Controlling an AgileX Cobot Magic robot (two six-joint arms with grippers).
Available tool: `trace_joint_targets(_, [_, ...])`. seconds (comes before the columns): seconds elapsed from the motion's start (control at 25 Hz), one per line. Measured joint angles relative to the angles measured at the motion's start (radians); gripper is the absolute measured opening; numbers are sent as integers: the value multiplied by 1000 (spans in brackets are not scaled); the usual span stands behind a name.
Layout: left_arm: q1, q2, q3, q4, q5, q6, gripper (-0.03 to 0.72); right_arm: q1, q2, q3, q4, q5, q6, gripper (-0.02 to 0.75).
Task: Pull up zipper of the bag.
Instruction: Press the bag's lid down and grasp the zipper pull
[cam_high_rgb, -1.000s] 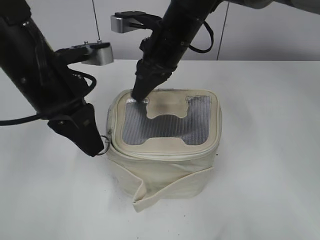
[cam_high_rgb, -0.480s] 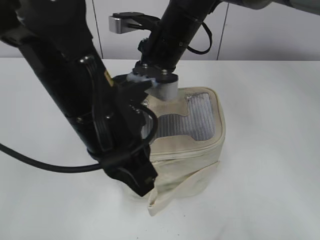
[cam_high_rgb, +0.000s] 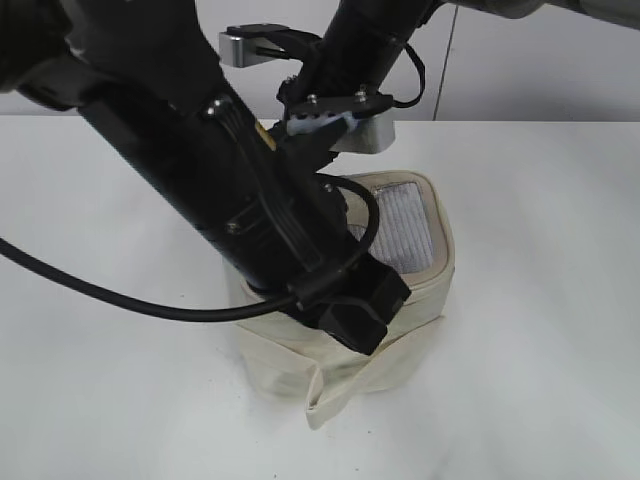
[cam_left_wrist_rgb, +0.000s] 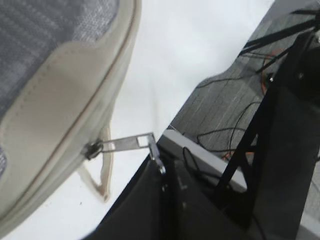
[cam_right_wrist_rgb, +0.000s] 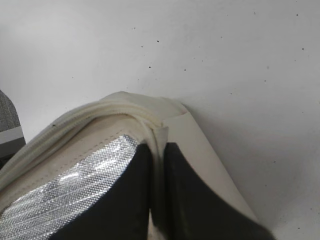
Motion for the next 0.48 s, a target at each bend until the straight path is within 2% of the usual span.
trace_joint_targets(0.48, [-7, 23, -3, -53, -54, -15, -2, -4, 0, 0, 0, 0, 3, 48])
